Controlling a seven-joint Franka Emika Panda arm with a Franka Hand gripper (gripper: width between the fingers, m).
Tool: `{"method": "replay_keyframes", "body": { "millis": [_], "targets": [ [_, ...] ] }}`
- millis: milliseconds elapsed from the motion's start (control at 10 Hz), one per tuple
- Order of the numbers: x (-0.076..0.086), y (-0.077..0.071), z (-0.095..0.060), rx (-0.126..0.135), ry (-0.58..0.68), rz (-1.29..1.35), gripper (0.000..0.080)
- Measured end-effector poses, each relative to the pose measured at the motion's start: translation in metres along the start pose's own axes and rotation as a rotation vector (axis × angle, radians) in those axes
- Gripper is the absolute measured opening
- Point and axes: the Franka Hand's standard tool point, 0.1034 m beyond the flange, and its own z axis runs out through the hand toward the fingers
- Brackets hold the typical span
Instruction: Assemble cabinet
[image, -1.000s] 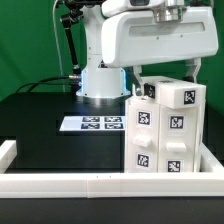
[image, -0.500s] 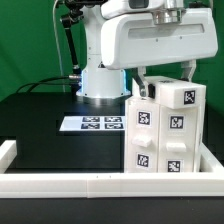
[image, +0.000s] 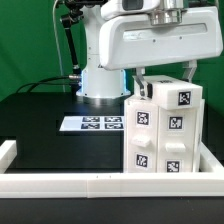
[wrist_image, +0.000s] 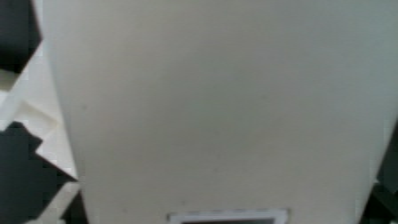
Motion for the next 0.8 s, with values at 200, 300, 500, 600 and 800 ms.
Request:
{"method": "replay_keyframes", "body": {
  "millis": [200,300,500,600,800],
  "targets": [
    [0.0017,0.0002,0.0001,0.0,0.018,0.149,0.0553],
    [0.0027,0.0003,-0.0002,0.0,0.025,0.185,0.0553],
    [0.0054,0.0004,-0.0011,0.002,0.043,0.298,0.0553],
    [0.0071,-0.0005,-0.0016,0.004,0.053,0.372,0.0553],
    [0.0077,-0.0004,-0.0015,0.006,0.067,0.453,0.0553]
  ]
}}
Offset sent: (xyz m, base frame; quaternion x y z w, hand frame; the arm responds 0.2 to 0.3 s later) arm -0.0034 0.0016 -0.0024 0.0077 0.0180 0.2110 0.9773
